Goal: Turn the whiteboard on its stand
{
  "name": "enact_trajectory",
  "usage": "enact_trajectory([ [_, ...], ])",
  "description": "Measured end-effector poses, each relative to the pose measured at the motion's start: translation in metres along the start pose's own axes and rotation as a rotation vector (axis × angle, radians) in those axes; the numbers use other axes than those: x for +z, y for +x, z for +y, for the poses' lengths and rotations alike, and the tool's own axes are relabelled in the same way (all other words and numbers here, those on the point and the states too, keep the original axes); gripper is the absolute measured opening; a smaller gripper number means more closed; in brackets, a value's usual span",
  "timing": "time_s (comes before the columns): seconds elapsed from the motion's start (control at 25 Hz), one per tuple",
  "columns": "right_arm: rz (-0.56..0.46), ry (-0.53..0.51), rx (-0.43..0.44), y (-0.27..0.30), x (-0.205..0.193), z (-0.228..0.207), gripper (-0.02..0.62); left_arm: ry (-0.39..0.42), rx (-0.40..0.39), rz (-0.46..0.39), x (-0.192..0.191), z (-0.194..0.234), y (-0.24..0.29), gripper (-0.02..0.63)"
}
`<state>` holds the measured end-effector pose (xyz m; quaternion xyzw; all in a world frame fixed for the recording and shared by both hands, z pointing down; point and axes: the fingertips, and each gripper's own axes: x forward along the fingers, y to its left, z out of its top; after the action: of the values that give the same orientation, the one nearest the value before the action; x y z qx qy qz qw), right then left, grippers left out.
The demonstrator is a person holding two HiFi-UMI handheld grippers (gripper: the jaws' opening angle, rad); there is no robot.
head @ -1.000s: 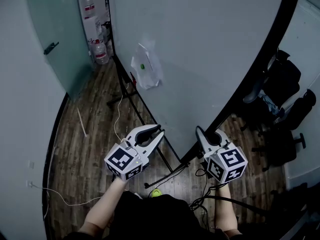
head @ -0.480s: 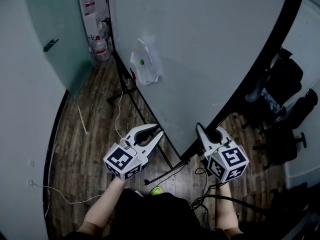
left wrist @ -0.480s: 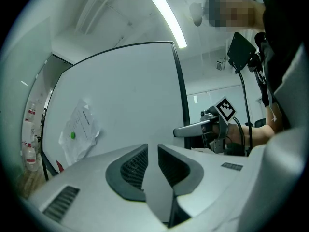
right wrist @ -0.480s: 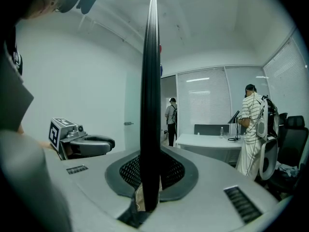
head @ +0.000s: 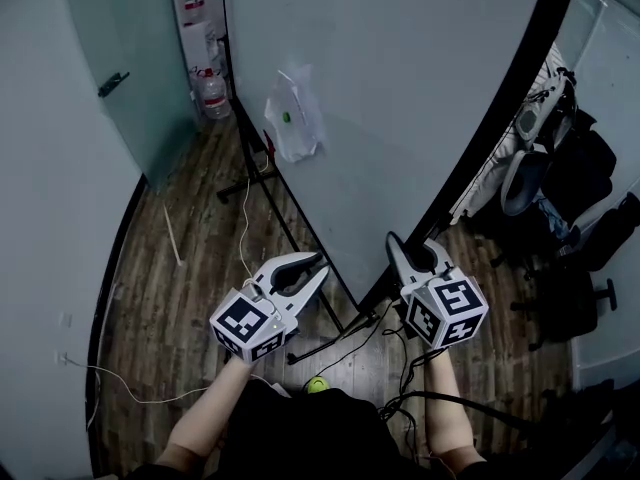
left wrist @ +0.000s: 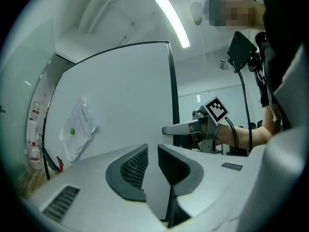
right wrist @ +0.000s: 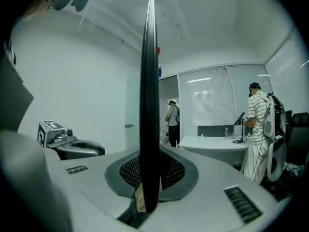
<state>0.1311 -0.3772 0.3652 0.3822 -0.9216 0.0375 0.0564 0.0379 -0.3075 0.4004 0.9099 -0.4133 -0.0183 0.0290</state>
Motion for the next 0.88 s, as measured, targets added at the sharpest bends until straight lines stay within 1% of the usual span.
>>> enact_trajectory([
  [0.2,-0.007,0.003,0.003,0.019,0.003,-0.002,0.046,-0.003,0.016,-0.002,0.001,0.007,-0.002,0.054],
  [0.44,-0.007,0.005,0.005,0.053,0.01,0.007,0.046,-0.01,0.025,-0.002,0.002,0.025,-0.014,0.054],
  [0.88,-0.02,-0.007,0.012,0.098,0.011,0.016,0.046,0.0,0.05,-0.005,0.003,0.038,-0.029,0.054],
])
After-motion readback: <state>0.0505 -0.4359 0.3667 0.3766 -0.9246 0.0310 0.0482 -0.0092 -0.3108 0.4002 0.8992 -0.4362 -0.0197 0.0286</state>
